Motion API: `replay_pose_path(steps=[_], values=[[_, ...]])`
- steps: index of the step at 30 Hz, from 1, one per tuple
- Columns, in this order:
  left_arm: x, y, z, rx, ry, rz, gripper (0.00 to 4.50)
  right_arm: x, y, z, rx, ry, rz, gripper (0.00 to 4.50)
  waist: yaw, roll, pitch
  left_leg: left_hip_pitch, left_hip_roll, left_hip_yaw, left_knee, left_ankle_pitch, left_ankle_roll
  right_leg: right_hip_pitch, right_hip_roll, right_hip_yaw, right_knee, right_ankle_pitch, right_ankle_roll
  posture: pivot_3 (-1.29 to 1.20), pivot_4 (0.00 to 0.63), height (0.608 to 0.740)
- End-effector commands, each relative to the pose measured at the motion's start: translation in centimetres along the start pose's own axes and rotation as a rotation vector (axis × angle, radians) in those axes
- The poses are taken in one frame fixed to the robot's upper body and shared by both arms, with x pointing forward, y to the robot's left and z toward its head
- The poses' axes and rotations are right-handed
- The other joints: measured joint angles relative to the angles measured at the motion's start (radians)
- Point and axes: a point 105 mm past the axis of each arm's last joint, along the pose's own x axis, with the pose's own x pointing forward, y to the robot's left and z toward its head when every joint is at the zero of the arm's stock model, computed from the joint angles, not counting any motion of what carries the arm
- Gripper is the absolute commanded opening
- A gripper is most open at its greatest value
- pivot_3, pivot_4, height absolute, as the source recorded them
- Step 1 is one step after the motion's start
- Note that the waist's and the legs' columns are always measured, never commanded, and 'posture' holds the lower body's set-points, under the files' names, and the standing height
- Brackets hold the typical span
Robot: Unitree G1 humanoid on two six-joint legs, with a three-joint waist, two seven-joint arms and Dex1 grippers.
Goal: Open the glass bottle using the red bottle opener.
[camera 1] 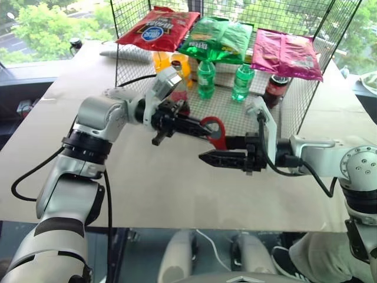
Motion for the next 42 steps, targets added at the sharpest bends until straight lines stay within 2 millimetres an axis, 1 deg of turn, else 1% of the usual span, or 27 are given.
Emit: replay_pose_path(steps=[1, 9, 26, 28, 29, 30, 35, 36, 37, 42], values=[[-0.2, -0.4, 1.1, 0.053, -0.001, -0.015, 0.06, -0.5, 0.3, 0.0, -0.002, 0.010, 0.015, 4.50, 0.001, 0.000, 0.000, 0.000, 0.000, 0.000, 0.000, 0.000, 0.000, 0.000, 0.000, 0.000, 0.000, 0.000, 0.000, 0.00, 0.150, 0.740], [-0.2, -0.6, 0.9, 0.074, 0.029, -0.023, 0.06, -0.3, 0.4, -0.7, 0.001, 0.066, 0.040, 4.50, 0.000, 0.000, 0.000, -0.001, 0.000, 0.000, 0.000, 0.000, 0.000, -0.001, 0.000, 0.000, 0.000, 0.000, 0.000, 0.00, 0.150, 0.740], [0.2, -1.0, 0.5, 0.077, 0.061, -0.056, 0.06, 0.1, 0.4, -0.7, -0.004, 0.081, 0.056, 4.50, 0.000, 0.000, 0.000, -0.004, 0.000, 0.000, 0.000, 0.000, 0.000, -0.004, 0.000, 0.000, 0.000, 0.000, 0.000, 0.00, 0.150, 0.740], [0.2, -1.0, 0.5, 0.077, 0.058, -0.059, 0.00, 0.3, 0.3, -0.7, -0.002, 0.081, 0.052, 3.96, 0.000, 0.000, 0.000, -0.004, 0.000, 0.000, 0.000, 0.000, 0.000, -0.004, 0.000, 0.000, 0.000, 0.000, 0.000, 0.00, 0.150, 0.740], [0.2, -1.0, 0.6, 0.076, 0.055, -0.060, 0.00, 0.3, 0.2, -0.8, -0.001, 0.086, 0.051, 3.53, 0.000, 0.000, 0.000, -0.004, 0.000, 0.000, 0.000, 0.000, 0.000, -0.004, 0.000, 0.000, 0.000, 0.000, 0.000, 0.00, 0.150, 0.740], [0.2, -1.0, 0.6, 0.076, 0.053, -0.060, 0.00, 0.4, 0.2, -0.9, -0.001, 0.092, 0.052, 3.25, 0.000, 0.000, 0.000, -0.004, 0.000, 0.000, 0.000, 0.000, 0.000, -0.004, 0.001, 0.000, 0.000, 0.000, 0.000, 0.00, 0.150, 0.740], [0.2, -1.0, 0.6, 0.076, 0.054, -0.060, 0.00, 0.6, -0.1, -1.2, -0.004, 0.105, 0.030, 0.80, 0.000, 0.000, 0.000, -0.004, 0.000, 0.000, 0.000, 0.000, 0.000, -0.004, 0.000, 0.000, 0.000, 0.000, 0.000, 0.00, 0.150, 0.740], [0.2, -1.0, 0.6, 0.076, 0.054, -0.061, 0.00, 0.6, -0.3, -1.2, -0.003, 0.103, 0.024, 0.24, 0.000, 0.000, 0.000, -0.004, 0.000, 0.000, 0.001, 0.000, 0.000, -0.004, 0.000, 0.000, 0.000, 0.000, 0.000, 0.00, 0.150, 0.740], [0.2, -1.1, 0.6, 0.076, 0.054, -0.061, 0.00, 0.6, -0.3, -1.2, -0.003, 0.100, 0.022, 0.04, 0.000, 0.000, 0.000, -0.004, 0.000, 0.000, 0.000, 0.000, 0.000, -0.004, 0.000, 0.000, 0.000, 0.000, 0.000, 0.00, 0.150, 0.740], [0.2, -1.3, 0.7, 0.049, 0.036, -0.073, 0.00, 0.6, -0.5, -1.1, -0.005, 0.101, 0.008, 0.04, 0.000, 0.000, 0.000, -0.005, 0.000, 0.000, 0.000, 0.000, 0.000, -0.005, 0.001, 0.000, 0.001, 0.000, 0.000, 0.00, 0.150, 0.740]])
